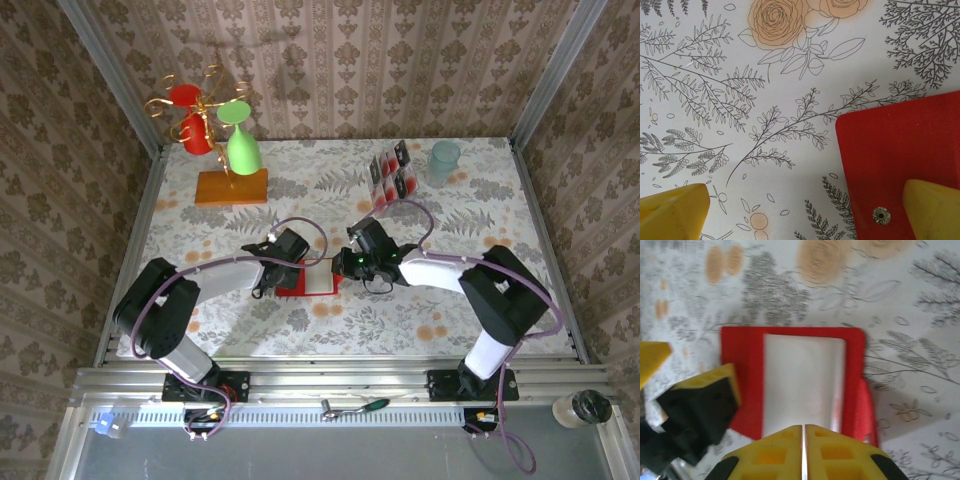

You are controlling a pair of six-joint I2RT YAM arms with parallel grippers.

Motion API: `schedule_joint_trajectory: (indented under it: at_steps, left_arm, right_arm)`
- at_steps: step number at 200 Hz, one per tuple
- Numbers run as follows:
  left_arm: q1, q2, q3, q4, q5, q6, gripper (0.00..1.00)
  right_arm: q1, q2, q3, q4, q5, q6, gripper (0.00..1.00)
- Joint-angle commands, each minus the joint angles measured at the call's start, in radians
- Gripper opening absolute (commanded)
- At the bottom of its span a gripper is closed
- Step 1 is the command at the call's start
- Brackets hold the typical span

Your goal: Put the credit cards into the card holder

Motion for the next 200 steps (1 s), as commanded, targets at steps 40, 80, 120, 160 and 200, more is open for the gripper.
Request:
schedule_joint_trajectory:
  at_steps: [40, 80, 120, 160, 200]
  left_arm:
    - [-0.008, -0.007, -0.021, 0.021, 0.016, 0.007, 1.0]
    - [-0.007, -0.126, -0.024, 0.066, 0.133, 0.012, 1.0]
    - [-0.008, -0.214, 0.033, 0.092, 0.327, -0.033, 1.0]
    - [-0.02, -0.236, 0.045, 0.226, 0.498, -0.175, 1.0]
    - [-0.04, -0.18, -0.048, 0.44, 0.612, -0.352, 1.0]
  right_arm:
    - [-0.039, 0.042, -0.091, 0.096, 0.011, 0.029, 0.09]
    - [-0.04, 0.034, -0.122, 0.109, 0.014, 0.032, 0.08]
    - [-0.04, 0.047, -0.135, 0.136, -0.01, 0.045, 0.08]
    - [-0.04, 0.037, -0.149, 0.146, -0.01, 0.049, 0.08]
    - [-0.04, 0.041, -0.159, 0.165, -0.007, 0.061, 0.08]
